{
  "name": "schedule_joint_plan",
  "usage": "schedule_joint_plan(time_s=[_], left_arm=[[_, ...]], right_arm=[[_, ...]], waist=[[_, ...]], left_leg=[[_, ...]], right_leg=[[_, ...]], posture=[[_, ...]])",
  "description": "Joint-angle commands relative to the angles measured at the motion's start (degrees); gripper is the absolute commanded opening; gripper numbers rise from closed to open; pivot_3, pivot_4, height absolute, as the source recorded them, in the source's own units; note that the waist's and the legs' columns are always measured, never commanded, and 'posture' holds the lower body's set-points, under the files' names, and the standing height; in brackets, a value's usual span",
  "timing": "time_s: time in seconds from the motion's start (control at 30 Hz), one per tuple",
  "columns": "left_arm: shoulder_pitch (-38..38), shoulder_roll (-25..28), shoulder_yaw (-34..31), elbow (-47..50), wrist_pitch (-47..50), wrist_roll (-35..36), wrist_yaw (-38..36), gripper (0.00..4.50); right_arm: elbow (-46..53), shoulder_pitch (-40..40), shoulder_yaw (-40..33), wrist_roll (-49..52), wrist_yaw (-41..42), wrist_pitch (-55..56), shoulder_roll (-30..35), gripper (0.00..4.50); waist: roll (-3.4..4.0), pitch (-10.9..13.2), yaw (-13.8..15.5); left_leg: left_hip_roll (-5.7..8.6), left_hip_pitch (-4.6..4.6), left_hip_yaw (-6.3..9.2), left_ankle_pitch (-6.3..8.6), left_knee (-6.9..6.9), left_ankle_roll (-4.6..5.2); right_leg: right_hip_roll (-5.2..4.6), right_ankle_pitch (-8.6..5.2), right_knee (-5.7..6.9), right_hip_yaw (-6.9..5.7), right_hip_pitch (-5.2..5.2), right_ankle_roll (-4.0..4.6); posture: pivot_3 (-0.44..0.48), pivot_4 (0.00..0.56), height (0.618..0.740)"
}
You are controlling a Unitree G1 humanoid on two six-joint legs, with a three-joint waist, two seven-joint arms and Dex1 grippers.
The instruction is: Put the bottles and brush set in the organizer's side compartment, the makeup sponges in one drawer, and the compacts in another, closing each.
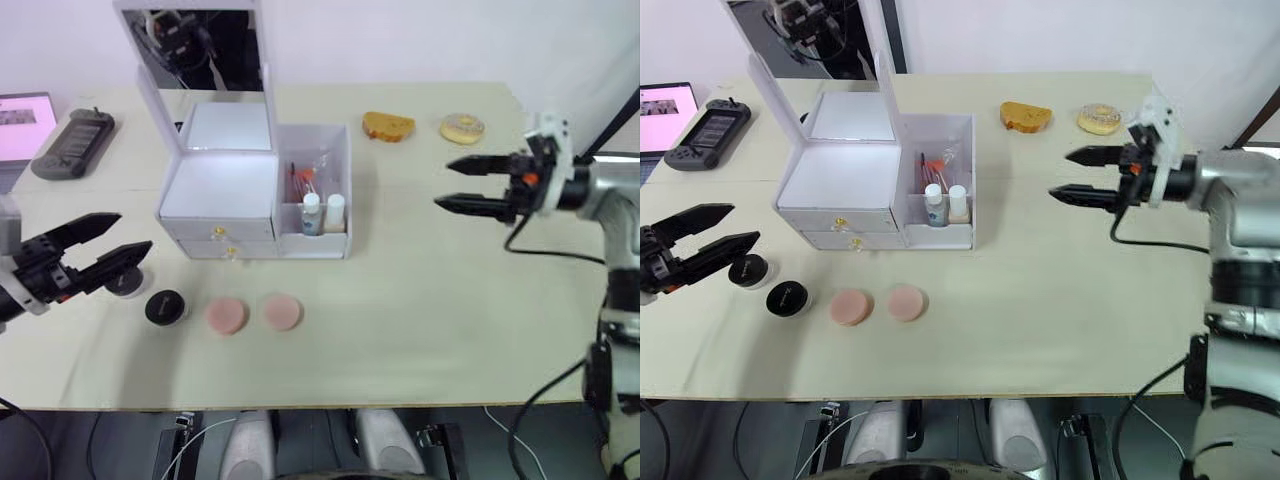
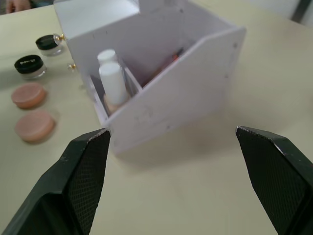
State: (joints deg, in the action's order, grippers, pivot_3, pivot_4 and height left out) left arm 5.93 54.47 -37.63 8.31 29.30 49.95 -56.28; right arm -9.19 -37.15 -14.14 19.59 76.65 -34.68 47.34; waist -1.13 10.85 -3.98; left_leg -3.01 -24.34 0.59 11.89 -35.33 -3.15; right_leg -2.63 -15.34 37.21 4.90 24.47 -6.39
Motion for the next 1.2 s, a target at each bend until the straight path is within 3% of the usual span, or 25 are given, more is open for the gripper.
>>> schedule_joint_plan(time_s=[0.03,0.3,0.57,0.63,0.8,0.93,1.1,1.2], left_arm=[[-0.63,0.88,-2.15,-9.08,-6.24,-5.9,-3.4,4.47],[5.5,0.9,-7.63,-30.81,-16.65,-13.75,-9.4,4.47],[6.39,-0.99,-7.62,-27.11,-16.35,-13.23,-9.63,4.47],[7.01,-2.43,-7.97,-23.13,-14.99,-12.21,-8.85,4.47],[13.64,-11.19,-8.33,1.29,-7.07,-4.41,-2.36,4.47],[17.77,-18.94,-6.43,18.58,-4.89,-1.43,7.42,4.47],[18.73,-30.31,2.83,33.65,-4.98,-2.17,21.54,4.47],[16.38,-34.41,10.04,37.42,-6.11,-9.75,29.95,4.47]], right_arm=[[3.56,7.61,-6.53,2.68,-2.86,1.75,1.84,4.42],[0.88,26.34,-14.6,1.98,-9.3,12.95,2.24,4.42],[1.13,28.02,-13.11,2.7,-11.58,16.88,2.27,4.42],[2.65,26.3,-11.76,3.69,-11.63,16.09,2.26,4.42],[11.85,17.3,-5.88,10.34,-10.9,6.91,2.61,4.42],[18.81,10.84,-1.42,16.29,-9.64,-0.79,3.32,4.42],[23.66,3.72,3.06,21.5,-9.27,-7.52,3.63,4.42],[25.08,0.8,5.98,21.25,-8.88,-8.01,3.83,4.42]], waist=[[0.0,0.0,0.04],[-0.04,-0.03,-0.23],[-0.1,-0.06,0.12],[-0.1,-0.06,0.01],[-0.08,-0.05,-0.52],[-0.19,-0.08,0.23],[-0.28,-0.13,1.37],[-0.31,-0.15,1.61]], left_leg=[[0.01,0.0,-0.01,0.0,-0.03,0.0],[0.0,0.05,-0.11,0.0,-0.01,0.0],[0.0,0.09,-0.11,0.0,-0.19,0.0],[0.0,0.08,-0.11,0.0,-0.21,0.0],[-0.05,0.19,-0.32,0.0,-0.18,0.0],[-0.05,0.2,-0.34,0.0,-0.21,0.0],[0.03,0.09,-0.34,0.04,-0.51,0.03],[0.03,-0.01,-0.3,0.1,-0.74,0.12]], right_leg=[[-0.02,0.0,-0.01,0.01,-0.01,0.0],[-0.03,-0.04,-0.03,0.09,-0.01,-0.02],[-0.08,-0.07,-0.03,0.1,-0.14,0.07],[-0.08,-0.07,-0.04,0.11,-0.16,0.07],[-0.02,-0.04,0.03,0.4,-0.13,0.01],[-0.01,0.02,0.04,0.44,-0.16,-0.15],[-0.04,-0.08,-0.02,0.52,-0.27,-0.03],[-0.01,-0.07,-0.02,0.51,-0.28,-0.05]], posture=[[0.0,0.15,0.74],[0.0,0.15,0.74],[0.0,0.15,0.74],[0.0,0.15,0.74],[0.0,0.15,0.74],[0.0,0.15,0.74],[0.0,0.15,0.74],[0.0,0.15,0.74]])
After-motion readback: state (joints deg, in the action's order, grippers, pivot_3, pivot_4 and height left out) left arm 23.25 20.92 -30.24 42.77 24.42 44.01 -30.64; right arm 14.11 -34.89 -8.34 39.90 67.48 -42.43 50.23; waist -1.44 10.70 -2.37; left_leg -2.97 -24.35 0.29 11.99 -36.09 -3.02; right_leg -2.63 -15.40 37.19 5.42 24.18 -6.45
